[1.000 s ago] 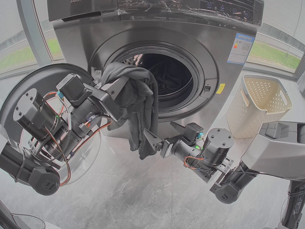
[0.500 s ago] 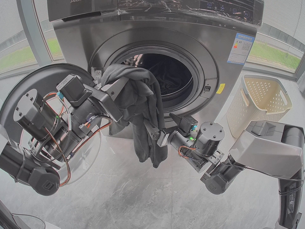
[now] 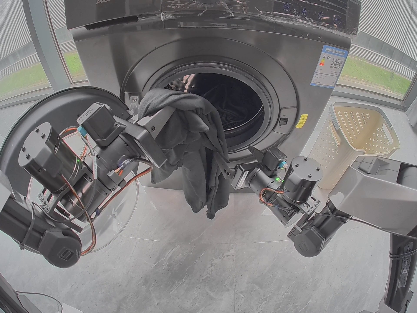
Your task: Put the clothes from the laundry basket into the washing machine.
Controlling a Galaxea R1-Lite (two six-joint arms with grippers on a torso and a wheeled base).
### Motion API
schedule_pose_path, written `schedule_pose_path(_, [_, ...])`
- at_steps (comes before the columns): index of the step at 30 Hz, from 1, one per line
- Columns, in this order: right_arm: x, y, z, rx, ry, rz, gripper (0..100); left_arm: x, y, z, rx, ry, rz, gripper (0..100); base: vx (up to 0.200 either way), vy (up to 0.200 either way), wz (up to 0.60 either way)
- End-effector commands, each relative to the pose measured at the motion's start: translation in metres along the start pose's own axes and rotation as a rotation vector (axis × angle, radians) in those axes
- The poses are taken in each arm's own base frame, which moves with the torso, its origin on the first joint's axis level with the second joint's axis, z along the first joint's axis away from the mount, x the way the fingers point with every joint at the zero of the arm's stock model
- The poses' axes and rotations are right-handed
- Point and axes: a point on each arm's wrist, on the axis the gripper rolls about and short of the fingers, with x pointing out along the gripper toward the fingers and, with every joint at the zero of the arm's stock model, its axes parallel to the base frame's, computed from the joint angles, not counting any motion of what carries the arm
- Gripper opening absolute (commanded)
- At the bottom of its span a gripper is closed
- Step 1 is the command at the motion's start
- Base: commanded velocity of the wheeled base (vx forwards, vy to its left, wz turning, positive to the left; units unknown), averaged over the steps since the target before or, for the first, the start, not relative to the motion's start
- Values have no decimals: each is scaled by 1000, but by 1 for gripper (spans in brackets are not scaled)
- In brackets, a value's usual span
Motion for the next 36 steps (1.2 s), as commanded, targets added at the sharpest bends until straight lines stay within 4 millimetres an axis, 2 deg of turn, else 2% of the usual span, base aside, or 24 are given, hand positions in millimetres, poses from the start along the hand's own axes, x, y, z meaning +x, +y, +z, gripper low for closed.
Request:
schedule_pose_path(1, [3,-3,-8,-2,9,-6,100,0,-1,1,-2,-4,-3,0,0,0,0])
schedule_pose_path(7, [16,-3,-19,-5,0,-2,100,1,-2,1,-3,-6,-6,0,0,0,0])
schedule_pose_path(12, [25,-2,-19,-3,-27,3,100,0,-4,1,-7,-4,-13,0,0,0,0])
schedule_pose_path(22, [33,-17,-3,-8,-84,-31,100,-1,-4,-1,-8,4,-12,0,0,0,0])
schedule_pose_path(36, [43,2,1,3,-125,28,100,-3,-5,-5,-11,22,-15,0,0,0,0])
